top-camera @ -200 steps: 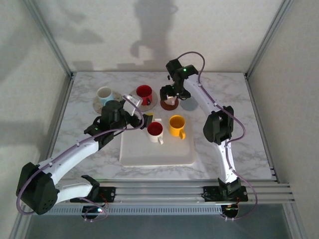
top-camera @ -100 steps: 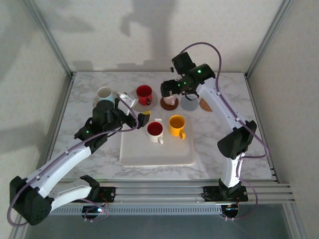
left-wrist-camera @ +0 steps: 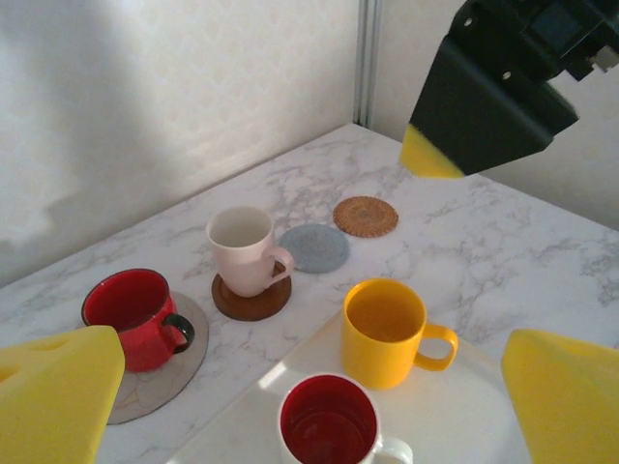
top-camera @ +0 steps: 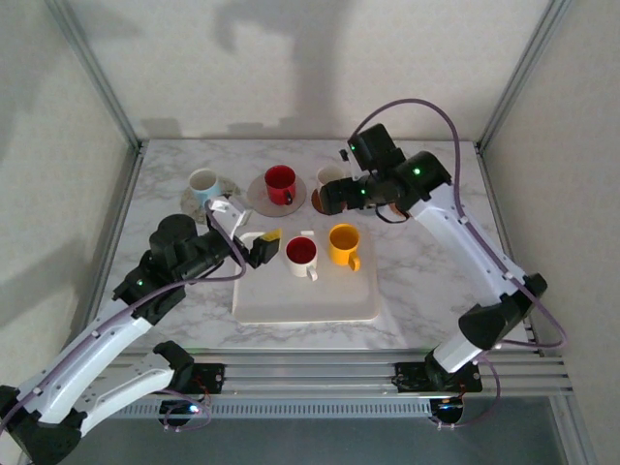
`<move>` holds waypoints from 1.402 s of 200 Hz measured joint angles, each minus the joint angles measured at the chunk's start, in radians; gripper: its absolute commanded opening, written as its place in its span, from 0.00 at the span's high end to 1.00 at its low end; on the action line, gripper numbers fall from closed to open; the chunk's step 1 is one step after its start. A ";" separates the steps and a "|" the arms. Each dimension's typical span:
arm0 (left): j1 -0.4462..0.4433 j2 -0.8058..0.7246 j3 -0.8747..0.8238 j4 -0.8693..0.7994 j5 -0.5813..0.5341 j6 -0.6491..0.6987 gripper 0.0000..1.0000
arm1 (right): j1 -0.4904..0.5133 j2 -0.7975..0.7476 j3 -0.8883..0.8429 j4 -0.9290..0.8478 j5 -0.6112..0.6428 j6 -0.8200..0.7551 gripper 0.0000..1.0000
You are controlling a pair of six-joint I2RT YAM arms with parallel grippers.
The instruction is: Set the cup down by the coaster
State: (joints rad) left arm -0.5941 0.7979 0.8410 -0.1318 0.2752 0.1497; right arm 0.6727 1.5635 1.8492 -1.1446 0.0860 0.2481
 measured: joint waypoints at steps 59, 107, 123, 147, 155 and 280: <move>-0.044 -0.067 -0.095 -0.047 -0.022 -0.023 0.00 | 0.030 -0.180 -0.222 0.018 -0.004 0.011 0.01; -0.058 -0.069 -0.151 -0.052 -0.032 -0.049 0.00 | 0.039 -0.264 -0.401 0.059 -0.020 0.055 0.01; -0.060 -0.069 -0.170 -0.051 -0.032 -0.053 0.00 | 0.042 -0.285 -0.451 0.071 -0.030 0.070 0.02; -0.063 -0.057 -0.189 -0.045 -0.032 -0.058 0.00 | 0.043 -0.303 -0.515 0.090 -0.035 0.089 0.03; -0.063 -0.049 -0.191 -0.043 -0.032 -0.060 0.00 | 0.043 -0.307 -0.534 0.100 -0.036 0.093 0.04; -0.064 0.017 -0.255 0.045 -0.036 -0.076 0.00 | 0.043 -0.275 -0.704 0.267 -0.076 0.107 0.12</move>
State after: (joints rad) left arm -0.6579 0.8146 0.5858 -0.0872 0.2390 0.0742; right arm 0.7162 1.2888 1.1450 -0.8776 0.0097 0.3550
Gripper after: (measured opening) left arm 0.994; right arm 0.884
